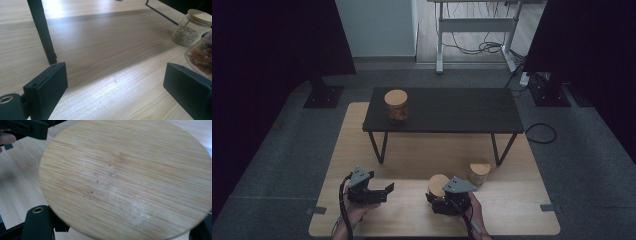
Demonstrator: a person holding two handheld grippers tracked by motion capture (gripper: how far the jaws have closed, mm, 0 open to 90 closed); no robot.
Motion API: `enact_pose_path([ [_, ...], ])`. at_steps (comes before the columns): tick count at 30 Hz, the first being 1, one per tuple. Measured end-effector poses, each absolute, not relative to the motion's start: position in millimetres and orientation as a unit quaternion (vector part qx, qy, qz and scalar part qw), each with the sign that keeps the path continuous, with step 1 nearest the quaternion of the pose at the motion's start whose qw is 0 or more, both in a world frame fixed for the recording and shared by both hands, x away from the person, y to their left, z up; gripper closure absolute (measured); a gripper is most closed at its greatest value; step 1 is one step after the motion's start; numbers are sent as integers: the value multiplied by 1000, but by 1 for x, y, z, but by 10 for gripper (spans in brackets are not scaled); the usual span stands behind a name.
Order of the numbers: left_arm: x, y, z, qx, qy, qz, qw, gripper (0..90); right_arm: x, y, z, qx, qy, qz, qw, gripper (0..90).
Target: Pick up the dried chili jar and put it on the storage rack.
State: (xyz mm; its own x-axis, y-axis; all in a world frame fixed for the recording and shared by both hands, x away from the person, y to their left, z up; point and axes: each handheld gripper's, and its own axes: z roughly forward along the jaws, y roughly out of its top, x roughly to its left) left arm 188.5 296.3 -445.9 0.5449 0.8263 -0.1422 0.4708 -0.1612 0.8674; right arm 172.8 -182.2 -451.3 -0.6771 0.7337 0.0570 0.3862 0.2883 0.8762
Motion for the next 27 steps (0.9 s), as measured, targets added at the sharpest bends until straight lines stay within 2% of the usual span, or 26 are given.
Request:
enact_pose_path([
  [27, 190, 300, -446, 733, 449, 172, 482, 52, 177, -186, -420, 336, 787, 483, 186, 247],
])
